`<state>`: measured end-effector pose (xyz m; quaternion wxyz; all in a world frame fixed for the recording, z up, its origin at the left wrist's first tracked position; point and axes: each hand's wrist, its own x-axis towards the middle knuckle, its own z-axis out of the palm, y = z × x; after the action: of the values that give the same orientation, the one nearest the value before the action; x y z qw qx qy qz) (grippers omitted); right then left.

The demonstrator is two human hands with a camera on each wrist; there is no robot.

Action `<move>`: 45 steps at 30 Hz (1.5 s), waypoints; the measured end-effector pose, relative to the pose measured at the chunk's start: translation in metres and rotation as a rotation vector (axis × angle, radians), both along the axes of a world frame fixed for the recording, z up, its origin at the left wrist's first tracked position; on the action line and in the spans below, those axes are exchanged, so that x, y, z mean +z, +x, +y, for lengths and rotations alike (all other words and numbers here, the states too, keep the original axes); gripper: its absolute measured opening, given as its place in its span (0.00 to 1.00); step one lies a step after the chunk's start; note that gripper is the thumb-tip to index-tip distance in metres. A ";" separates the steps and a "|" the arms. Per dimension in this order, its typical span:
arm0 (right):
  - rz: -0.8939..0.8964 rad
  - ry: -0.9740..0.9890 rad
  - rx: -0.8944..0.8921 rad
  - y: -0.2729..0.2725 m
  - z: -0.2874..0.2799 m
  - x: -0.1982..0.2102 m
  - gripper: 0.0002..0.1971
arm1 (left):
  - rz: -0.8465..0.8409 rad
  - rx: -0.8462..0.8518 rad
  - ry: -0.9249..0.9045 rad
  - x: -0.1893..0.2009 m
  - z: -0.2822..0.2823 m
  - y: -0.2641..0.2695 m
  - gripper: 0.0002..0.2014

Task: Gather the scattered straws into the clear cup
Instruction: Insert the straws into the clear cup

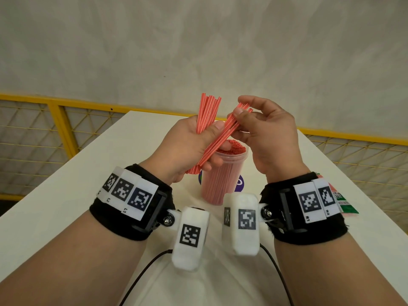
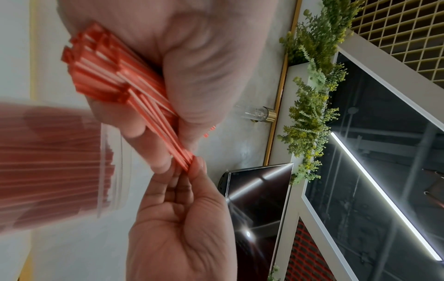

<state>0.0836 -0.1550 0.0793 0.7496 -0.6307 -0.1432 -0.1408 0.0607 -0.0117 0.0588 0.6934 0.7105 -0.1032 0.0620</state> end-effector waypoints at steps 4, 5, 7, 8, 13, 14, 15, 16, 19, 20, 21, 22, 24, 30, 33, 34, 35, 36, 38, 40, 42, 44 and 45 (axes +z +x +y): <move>0.014 0.043 0.082 -0.002 0.001 0.000 0.11 | -0.034 0.032 0.040 -0.001 0.000 0.001 0.10; 0.010 0.034 0.083 -0.002 0.001 0.000 0.11 | -0.035 0.028 0.042 -0.001 0.000 0.001 0.10; -0.010 0.015 0.056 -0.001 0.002 -0.001 0.11 | -0.038 0.033 0.047 -0.002 -0.001 0.001 0.10; -0.024 0.023 0.033 -0.001 0.002 -0.001 0.10 | -0.036 0.050 0.044 -0.002 -0.001 0.002 0.11; -0.113 0.208 -0.194 0.009 -0.011 0.002 0.10 | 0.016 0.249 0.013 -0.005 0.004 0.009 0.10; -0.128 0.219 -0.239 0.010 -0.014 0.001 0.10 | 0.032 0.266 0.003 -0.005 0.005 0.010 0.10; -0.139 0.216 -0.271 0.012 -0.016 0.000 0.10 | 0.046 0.273 -0.010 -0.006 0.006 0.011 0.10; -0.145 0.201 -0.292 0.013 -0.017 -0.001 0.11 | 0.060 0.272 -0.026 -0.006 0.005 0.011 0.10; -0.153 0.112 -0.318 0.018 -0.016 -0.007 0.12 | 0.080 0.254 -0.044 -0.007 0.003 0.011 0.12; -0.157 0.069 -0.328 0.019 -0.015 -0.009 0.13 | 0.080 0.250 -0.041 -0.007 0.002 0.010 0.12; -0.167 0.017 -0.345 0.021 -0.014 -0.011 0.13 | 0.079 0.248 -0.038 -0.007 0.002 0.010 0.12; -0.184 -0.041 -0.367 0.022 -0.014 -0.013 0.14 | 0.079 0.248 -0.035 -0.007 0.002 0.010 0.12; -0.218 -0.146 -0.387 0.024 -0.013 -0.014 0.16 | 0.083 0.245 -0.032 -0.007 0.002 0.010 0.12; -0.033 -0.677 -0.161 0.024 -0.006 -0.026 0.09 | 0.076 0.239 -0.023 -0.007 0.002 0.009 0.12; 0.072 -0.730 -0.077 0.024 -0.007 -0.028 0.10 | 0.073 0.236 -0.020 -0.007 0.001 0.009 0.12; 0.082 -0.662 -0.094 0.024 -0.007 -0.027 0.09 | 0.072 0.235 -0.020 -0.007 0.002 0.009 0.12; 0.083 -0.574 -0.122 0.024 -0.007 -0.026 0.08 | 0.071 0.235 -0.022 -0.007 0.002 0.009 0.12; 0.084 -0.500 -0.149 0.024 -0.007 -0.025 0.09 | 0.070 0.235 -0.023 -0.007 0.002 0.009 0.12; 0.086 -0.485 -0.166 0.025 -0.007 -0.026 0.12 | 0.072 0.233 -0.026 -0.006 0.002 0.009 0.12; 0.114 -0.536 -0.154 0.026 -0.007 -0.030 0.13 | 0.076 0.228 -0.034 -0.006 0.002 0.009 0.12; 0.119 -0.509 -0.171 0.029 -0.008 -0.033 0.12 | 0.080 0.220 -0.030 -0.006 0.002 0.008 0.12; 0.115 -0.501 -0.181 0.029 -0.009 -0.032 0.10 | 0.082 0.215 -0.021 -0.006 0.002 0.008 0.12; 0.117 -0.536 -0.175 0.029 -0.009 -0.032 0.10 | 0.085 0.211 -0.022 -0.006 0.002 0.008 0.12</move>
<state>0.1129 -0.1642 0.0477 0.5484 -0.8232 -0.0768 -0.1252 0.0685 -0.0096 0.0531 0.6944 0.7118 0.0023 0.1054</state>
